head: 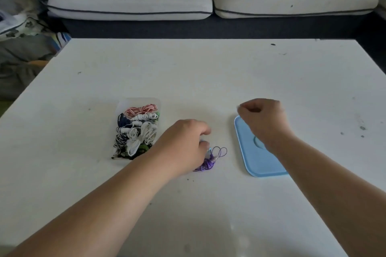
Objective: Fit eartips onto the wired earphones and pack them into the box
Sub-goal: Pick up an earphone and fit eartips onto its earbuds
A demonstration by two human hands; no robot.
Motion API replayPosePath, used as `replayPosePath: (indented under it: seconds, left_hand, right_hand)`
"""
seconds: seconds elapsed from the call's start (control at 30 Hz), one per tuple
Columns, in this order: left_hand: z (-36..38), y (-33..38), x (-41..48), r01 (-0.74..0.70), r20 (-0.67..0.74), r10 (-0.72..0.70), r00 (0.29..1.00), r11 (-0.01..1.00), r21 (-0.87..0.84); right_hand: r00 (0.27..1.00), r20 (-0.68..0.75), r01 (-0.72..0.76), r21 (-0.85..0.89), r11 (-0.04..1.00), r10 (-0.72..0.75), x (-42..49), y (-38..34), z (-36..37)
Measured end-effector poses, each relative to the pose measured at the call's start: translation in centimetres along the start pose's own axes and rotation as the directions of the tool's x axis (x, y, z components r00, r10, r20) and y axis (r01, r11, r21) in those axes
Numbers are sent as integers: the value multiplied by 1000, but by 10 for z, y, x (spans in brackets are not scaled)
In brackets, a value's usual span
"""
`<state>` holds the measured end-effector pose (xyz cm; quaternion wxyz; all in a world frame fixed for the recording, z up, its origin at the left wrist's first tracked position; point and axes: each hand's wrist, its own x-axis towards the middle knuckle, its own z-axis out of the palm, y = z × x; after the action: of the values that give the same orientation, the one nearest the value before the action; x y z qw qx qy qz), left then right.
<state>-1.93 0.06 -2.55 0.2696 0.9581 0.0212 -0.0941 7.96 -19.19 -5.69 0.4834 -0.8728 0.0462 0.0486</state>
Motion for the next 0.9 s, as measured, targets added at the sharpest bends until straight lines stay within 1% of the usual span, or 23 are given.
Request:
replayPosePath:
  seconds: [0.03,0.07,0.13,0.2,0.27,0.33,0.4,0.43,0.47,0.5,0.53,0.57,0.6,0.7,0.77,0.83,0.87,0.9]
  left_hand:
    - [-4,-2,-6,-8,-20,8,1000,1000,-1]
    - [-7,-4,-9,-13,-39,13,999,1000,-3]
    - [-14,-9,-17,-14,-78,13,997,1000,-14]
    - [-18,-14,-27,-28,-100,25,995,999,-26]
    - [-19,-19,-37,-72,-104,69,992,997,-25]
    - [-26,-30,-43,-100,-156,100,983,995,8]
    - [-39,-50,-40,-55,-294,70,953,997,59]
    - [-47,-62,-37,14,-349,15,937,997,80]
    - [-54,-73,-34,102,-366,-59,929,990,99]
    - [-58,-84,-33,195,-340,-146,929,974,115]
    - [-58,-92,-31,254,-284,-213,935,960,116]
    - [-57,-97,-32,278,-234,-247,940,954,110]
    - [-54,-100,-31,279,-211,-253,944,955,101]
    - [-48,-104,-29,247,-220,-225,949,966,77]
    - [-56,-103,-28,252,-199,-251,947,967,-23]
    - [-72,-99,-29,270,-207,-316,926,937,-224]
    - [-80,-96,-30,279,-204,-371,906,886,-371]
    - [-89,-91,-31,279,-167,-425,890,796,-537]
  right_hand:
    - [998,59,-16,121,992,9,-9,-15,8]
    - [991,135,-30,199,980,3,-18,-27,15]
    - [966,257,-34,256,966,-34,-38,-46,32]
    - [952,302,-51,287,957,-40,-53,-57,45]
    - [952,305,-106,352,930,-7,-62,-65,51]
    - [947,319,-170,401,900,37,-68,-70,56]
    - [931,360,-225,419,879,67,-73,-75,62]
    - [923,378,-247,421,873,78,-76,-77,66]
    - [916,392,-263,419,869,88,-78,-78,69]
    - [910,403,-275,412,869,96,-79,-80,73]
    - [906,411,-280,400,873,103,-80,-82,77]
    - [904,414,-283,387,878,109,-80,-83,80]
    - [902,416,-282,373,884,112,-80,-83,83]
    - [903,416,-266,347,899,107,-79,-80,86]
    - [904,413,-263,336,904,110,-78,-77,86]
    - [904,413,-263,331,906,112,-77,-75,84]
    - [904,413,-264,332,906,112,-77,-75,83]
    - [903,415,-268,336,903,113,-77,-75,81]
